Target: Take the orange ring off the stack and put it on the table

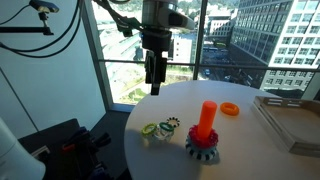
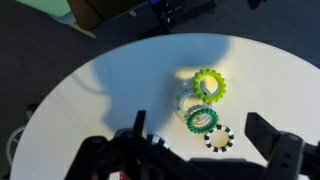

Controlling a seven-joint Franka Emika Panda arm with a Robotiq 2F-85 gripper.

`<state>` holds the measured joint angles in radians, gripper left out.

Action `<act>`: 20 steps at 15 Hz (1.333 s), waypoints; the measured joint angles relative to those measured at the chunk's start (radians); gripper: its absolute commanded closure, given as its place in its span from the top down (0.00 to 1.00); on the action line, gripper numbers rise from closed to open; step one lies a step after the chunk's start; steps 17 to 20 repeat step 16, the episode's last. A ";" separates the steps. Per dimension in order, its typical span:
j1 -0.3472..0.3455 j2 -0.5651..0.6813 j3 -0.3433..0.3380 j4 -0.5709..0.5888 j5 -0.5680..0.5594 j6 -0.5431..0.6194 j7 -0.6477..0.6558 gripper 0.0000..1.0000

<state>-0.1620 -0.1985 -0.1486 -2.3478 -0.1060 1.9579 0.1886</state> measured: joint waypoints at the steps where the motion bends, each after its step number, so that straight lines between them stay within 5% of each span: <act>1: 0.000 -0.022 0.000 0.000 -0.016 -0.027 -0.010 1.00; 7: 0.000 -0.140 0.002 0.000 -0.049 -0.161 -0.092 1.00; 20: 0.000 -0.179 0.002 0.000 -0.049 -0.177 -0.115 1.00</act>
